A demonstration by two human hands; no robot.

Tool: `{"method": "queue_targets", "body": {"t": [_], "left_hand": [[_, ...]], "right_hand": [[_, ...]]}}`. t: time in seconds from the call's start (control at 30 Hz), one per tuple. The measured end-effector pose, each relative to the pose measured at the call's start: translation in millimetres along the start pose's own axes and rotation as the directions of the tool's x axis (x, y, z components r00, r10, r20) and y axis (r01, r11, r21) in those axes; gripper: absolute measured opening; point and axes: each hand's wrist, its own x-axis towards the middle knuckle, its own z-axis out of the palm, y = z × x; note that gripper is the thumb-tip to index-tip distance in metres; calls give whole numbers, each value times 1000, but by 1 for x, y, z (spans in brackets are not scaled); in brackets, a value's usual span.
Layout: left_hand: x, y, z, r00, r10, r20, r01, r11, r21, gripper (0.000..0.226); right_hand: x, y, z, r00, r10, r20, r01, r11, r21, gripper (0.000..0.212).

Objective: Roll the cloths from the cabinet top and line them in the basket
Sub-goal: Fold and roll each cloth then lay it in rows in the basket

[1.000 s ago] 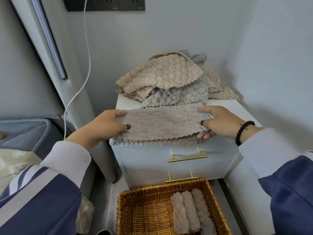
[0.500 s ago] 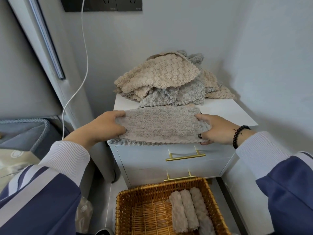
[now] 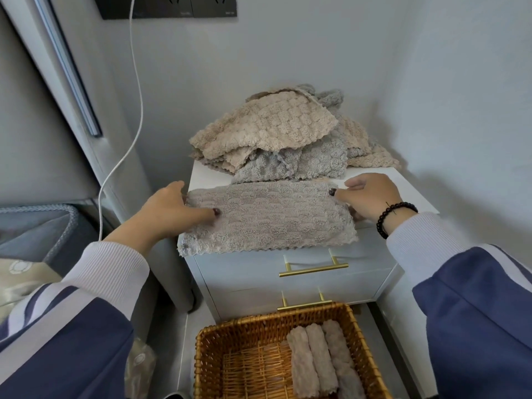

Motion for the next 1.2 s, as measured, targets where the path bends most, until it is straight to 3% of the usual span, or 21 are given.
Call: {"method": "queue_targets", "body": {"t": [0.07,0.2,0.33,0.43,0.6,0.73,0.9,1.03,1.2], "left_hand": [[3,0,4,998,-4,-70,-1,998,-59,33],[12,-7,7,994,-24,-106,10,991,-131,34],[14,-4,6,996,-72,-56,63,986,-153,31],[14,-3,3,995,-90,-34,85,988,-128,38],[7,0,0,996,-65,-56,54,983,-173,25],[-3,2,-2,999,-17,-43,5,962,-272,18],[-24,-2,-6,996,52,77,-12,891,-455,16],[-45,-1,-9,991,-3,134,98,696,-712,14],[-75,2,-13,975,46,217,150,582,-799,12]], "right_hand": [[6,-2,5,1000,21,17,-21,1000,-1,55],[10,-13,11,995,50,86,-47,998,-31,71],[9,-21,12,991,81,107,-72,994,-88,58],[7,-24,12,974,117,194,-103,992,-79,66],[3,-24,12,968,104,227,-100,995,-30,69],[1,-18,10,964,111,243,-140,984,108,73],[-15,-17,7,955,92,283,-201,901,385,93],[-35,-17,-6,932,82,354,-263,823,504,43],[-57,-9,-23,934,49,355,-244,812,531,70]]}}
